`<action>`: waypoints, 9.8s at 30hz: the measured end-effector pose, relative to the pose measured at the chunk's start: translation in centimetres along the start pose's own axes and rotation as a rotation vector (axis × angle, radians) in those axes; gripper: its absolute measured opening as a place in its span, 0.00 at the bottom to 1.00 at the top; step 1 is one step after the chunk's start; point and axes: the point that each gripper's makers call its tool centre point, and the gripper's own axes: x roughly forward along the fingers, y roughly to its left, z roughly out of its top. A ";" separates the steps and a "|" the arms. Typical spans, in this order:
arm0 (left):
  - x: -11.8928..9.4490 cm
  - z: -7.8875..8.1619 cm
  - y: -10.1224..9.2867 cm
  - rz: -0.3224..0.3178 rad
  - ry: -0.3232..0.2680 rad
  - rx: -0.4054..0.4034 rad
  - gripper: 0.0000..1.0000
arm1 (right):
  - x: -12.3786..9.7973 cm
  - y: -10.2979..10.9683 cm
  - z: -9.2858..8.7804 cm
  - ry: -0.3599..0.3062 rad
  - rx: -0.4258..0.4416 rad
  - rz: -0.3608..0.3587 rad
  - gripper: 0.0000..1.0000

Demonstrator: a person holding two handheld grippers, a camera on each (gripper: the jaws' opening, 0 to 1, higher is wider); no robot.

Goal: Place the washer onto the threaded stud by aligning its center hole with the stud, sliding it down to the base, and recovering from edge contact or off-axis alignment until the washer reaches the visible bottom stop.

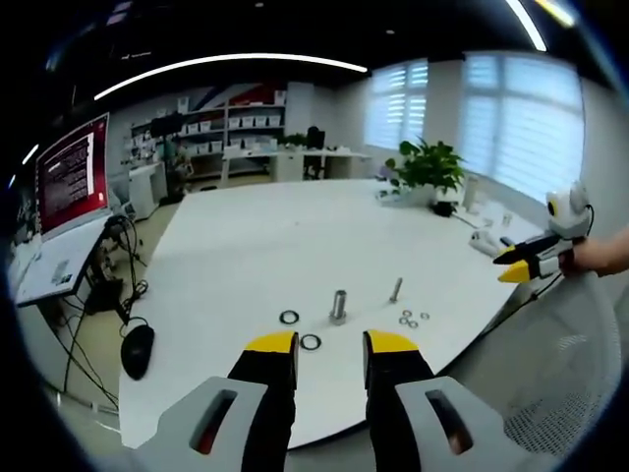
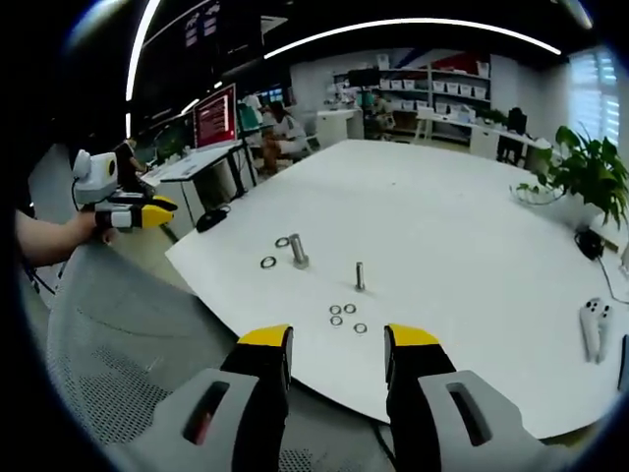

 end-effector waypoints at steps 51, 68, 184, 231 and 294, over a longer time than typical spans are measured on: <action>0.3 -1.1 -0.1 -0.005 0.062 -0.007 0.26 | 0.2 1.0 -0.1 0.004 -0.030 0.062 0.38; 0.3 -1.3 0.2 0.002 0.071 -0.015 0.26 | 0.2 1.2 -0.4 0.018 -0.019 0.065 0.37; 18.9 -11.0 3.6 -0.147 0.771 0.305 0.23 | 0.0 -0.1 -0.6 0.021 0.089 0.025 0.35; 17.7 -11.9 3.3 -0.189 0.885 0.392 0.20 | 0.1 0.1 -0.6 0.022 0.084 0.035 0.34; 20.0 -2.2 -1.7 -0.321 0.691 0.518 0.18 | 0.1 0.2 -0.6 0.017 0.083 0.043 0.34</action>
